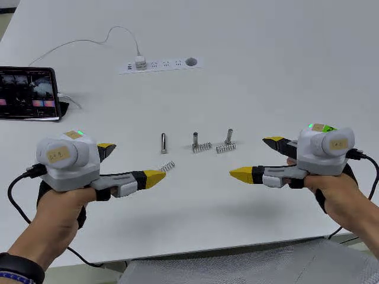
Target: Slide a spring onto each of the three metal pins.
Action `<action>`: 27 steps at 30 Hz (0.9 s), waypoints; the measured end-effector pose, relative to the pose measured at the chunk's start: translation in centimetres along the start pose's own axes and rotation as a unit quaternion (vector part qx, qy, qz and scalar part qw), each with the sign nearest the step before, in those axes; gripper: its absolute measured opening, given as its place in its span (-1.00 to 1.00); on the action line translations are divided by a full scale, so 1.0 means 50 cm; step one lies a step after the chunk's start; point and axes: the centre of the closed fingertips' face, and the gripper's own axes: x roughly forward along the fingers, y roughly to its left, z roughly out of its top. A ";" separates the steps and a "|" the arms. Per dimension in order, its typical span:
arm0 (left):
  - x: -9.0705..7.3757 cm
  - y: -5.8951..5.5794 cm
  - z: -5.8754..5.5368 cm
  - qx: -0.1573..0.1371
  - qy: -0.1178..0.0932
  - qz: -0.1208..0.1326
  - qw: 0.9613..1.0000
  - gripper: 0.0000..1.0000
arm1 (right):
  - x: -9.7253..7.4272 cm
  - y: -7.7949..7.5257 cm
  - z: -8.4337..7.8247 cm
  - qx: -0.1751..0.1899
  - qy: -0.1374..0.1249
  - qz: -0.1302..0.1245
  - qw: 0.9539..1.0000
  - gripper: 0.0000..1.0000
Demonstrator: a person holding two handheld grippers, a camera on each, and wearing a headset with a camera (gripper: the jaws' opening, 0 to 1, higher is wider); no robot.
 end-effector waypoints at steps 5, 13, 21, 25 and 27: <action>0.001 0.004 -0.001 -0.007 -0.001 0.001 1.000 0.80 | -0.003 -0.004 -0.007 0.006 0.000 -0.003 1.000 0.73; 0.011 0.011 -0.014 -0.010 0.009 0.004 1.000 0.81 | -0.009 -0.003 -0.023 0.011 0.003 -0.005 1.000 0.75; 0.027 0.016 -0.031 -0.013 0.023 0.004 1.000 0.73 | -0.010 0.003 -0.036 0.016 0.008 -0.004 1.000 0.72; 0.037 0.019 -0.032 -0.012 0.027 0.002 1.000 0.70 | -0.010 0.009 -0.043 0.018 0.010 -0.002 1.000 0.72; 0.042 0.021 -0.033 -0.010 0.031 0.001 0.999 0.69 | -0.011 0.011 -0.045 0.018 0.012 -0.001 1.000 0.72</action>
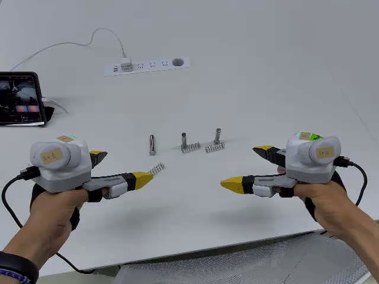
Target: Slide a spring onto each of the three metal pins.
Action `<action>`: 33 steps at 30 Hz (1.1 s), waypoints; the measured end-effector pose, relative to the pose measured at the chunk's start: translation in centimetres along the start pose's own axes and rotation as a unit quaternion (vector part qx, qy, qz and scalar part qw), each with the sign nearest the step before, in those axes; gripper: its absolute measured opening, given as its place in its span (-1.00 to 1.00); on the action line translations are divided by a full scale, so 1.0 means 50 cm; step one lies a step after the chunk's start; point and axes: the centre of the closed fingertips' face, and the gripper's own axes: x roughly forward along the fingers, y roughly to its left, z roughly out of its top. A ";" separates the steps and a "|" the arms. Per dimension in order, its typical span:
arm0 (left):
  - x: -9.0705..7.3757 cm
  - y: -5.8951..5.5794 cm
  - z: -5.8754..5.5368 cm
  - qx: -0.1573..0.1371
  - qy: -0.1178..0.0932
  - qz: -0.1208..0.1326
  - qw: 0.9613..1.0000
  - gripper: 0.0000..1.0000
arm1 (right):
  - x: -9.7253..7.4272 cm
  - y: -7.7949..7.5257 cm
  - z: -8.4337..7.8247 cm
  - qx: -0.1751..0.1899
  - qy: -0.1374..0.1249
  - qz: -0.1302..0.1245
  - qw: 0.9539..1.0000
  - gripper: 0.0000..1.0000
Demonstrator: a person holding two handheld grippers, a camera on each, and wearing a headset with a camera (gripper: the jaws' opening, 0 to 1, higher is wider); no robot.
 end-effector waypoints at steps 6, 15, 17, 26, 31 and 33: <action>0.022 0.014 0.004 -0.001 0.007 0.000 1.000 0.67 | -0.005 0.004 -0.003 0.001 0.000 -0.002 1.000 0.73; 0.063 0.027 0.013 -0.009 0.012 -0.002 1.000 0.68 | -0.012 0.007 -0.008 0.000 0.007 -0.003 1.000 0.74; 0.073 0.031 0.013 -0.016 0.013 -0.002 1.000 0.67 | -0.013 0.007 -0.006 -0.001 0.007 -0.003 1.000 0.74; 0.120 0.056 0.015 -0.036 0.018 0.007 0.999 0.42 | -0.008 0.011 -0.006 -0.002 0.011 -0.002 1.000 0.76; 0.147 0.068 0.012 -0.042 0.024 0.011 0.999 0.30 | -0.011 0.017 -0.009 -0.006 0.016 -0.001 1.000 0.76; 0.158 0.072 0.014 -0.039 0.027 0.014 0.999 0.22 | -0.013 0.016 -0.009 -0.005 0.014 -0.003 1.000 0.76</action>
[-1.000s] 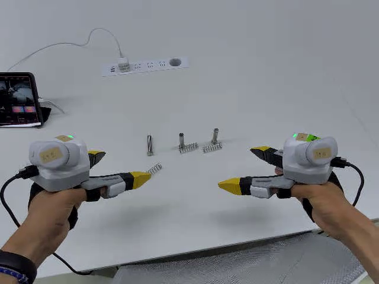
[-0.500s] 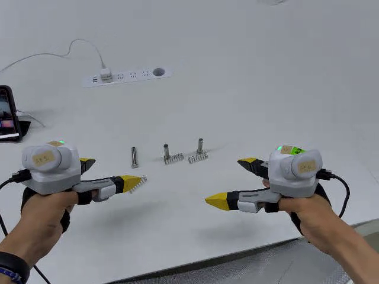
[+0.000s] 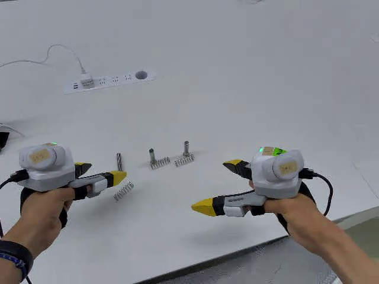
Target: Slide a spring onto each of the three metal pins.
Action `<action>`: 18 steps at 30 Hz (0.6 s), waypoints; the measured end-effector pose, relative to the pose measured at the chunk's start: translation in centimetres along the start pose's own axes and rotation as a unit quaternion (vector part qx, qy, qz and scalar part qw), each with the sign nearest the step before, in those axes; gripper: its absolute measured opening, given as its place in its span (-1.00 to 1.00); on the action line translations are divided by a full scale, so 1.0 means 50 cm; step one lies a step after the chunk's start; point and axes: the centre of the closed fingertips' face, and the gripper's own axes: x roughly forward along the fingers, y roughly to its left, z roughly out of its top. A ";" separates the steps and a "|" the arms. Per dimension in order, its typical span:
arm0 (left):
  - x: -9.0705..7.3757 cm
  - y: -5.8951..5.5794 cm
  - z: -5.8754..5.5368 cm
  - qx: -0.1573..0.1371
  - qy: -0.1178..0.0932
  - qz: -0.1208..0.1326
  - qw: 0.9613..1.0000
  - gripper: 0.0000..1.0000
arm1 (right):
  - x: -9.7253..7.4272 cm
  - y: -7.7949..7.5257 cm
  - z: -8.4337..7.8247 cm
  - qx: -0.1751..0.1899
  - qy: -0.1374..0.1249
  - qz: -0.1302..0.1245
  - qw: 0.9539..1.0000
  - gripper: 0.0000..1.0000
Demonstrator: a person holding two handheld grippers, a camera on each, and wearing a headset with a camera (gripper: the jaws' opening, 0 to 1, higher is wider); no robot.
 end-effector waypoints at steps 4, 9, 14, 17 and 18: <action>0.019 0.006 0.005 -0.002 0.004 0.006 1.000 0.08 | -0.006 0.000 -0.004 0.001 0.001 -0.003 1.000 0.76; 0.041 0.012 0.016 -0.015 -0.004 0.013 1.000 -0.10 | -0.010 0.002 -0.010 0.002 0.004 -0.004 1.000 0.75; 0.062 0.025 0.023 -0.050 -0.014 0.030 0.998 -0.26 | -0.011 0.003 -0.016 0.003 0.008 -0.003 1.000 0.74; 0.075 0.029 0.026 -0.060 -0.018 0.041 0.997 -0.38 | -0.011 0.004 -0.018 0.006 0.009 -0.003 1.000 0.73; 0.079 0.029 0.027 -0.061 -0.020 0.043 0.997 -0.43 | -0.011 0.005 -0.018 0.006 0.007 -0.003 1.000 0.73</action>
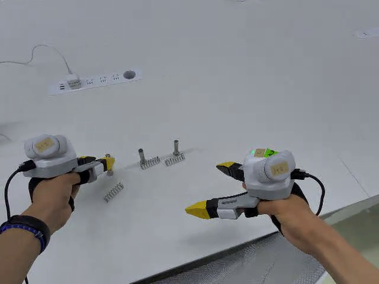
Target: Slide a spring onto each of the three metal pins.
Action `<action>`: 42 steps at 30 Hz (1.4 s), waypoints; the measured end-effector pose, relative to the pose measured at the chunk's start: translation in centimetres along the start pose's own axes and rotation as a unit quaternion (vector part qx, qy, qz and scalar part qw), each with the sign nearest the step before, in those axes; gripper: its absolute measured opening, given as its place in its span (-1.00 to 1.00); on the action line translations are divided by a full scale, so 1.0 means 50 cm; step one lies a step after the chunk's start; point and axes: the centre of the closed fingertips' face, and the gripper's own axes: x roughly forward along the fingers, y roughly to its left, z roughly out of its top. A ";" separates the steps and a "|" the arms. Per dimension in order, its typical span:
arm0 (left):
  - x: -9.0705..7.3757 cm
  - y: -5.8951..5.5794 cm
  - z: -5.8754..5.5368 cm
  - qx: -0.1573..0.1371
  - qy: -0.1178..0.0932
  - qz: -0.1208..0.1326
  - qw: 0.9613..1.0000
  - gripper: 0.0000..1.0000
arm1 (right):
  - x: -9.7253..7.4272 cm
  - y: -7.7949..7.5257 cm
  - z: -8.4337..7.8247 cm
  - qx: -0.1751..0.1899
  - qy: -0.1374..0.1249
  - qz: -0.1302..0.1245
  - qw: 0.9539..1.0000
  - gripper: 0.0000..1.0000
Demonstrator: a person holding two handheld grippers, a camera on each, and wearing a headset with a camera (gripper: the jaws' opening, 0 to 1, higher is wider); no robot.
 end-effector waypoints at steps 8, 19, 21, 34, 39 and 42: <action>0.031 0.018 -0.011 -0.001 0.011 0.024 1.000 -0.58 | -0.003 0.006 -0.006 0.008 -0.002 0.001 1.000 0.73; 0.051 0.026 -0.007 0.010 0.009 0.032 0.999 -0.68 | -0.004 0.001 -0.004 0.009 -0.001 -0.001 1.000 0.73; 0.055 0.024 -0.013 0.023 0.017 0.032 0.999 -0.68 | -0.002 0.000 -0.003 0.010 -0.001 -0.001 1.000 0.73; 0.056 0.019 -0.015 0.068 0.025 0.034 0.997 -0.77 | 0.006 -0.002 -0.007 0.013 0.006 0.001 1.000 0.72; 0.063 0.016 -0.014 0.073 0.022 0.027 0.997 -0.73 | 0.007 -0.002 -0.010 0.014 0.011 0.002 1.000 0.72; 0.060 0.015 -0.018 0.092 0.030 0.029 0.995 -0.77 | 0.007 -0.002 -0.010 0.013 0.013 0.003 1.000 0.72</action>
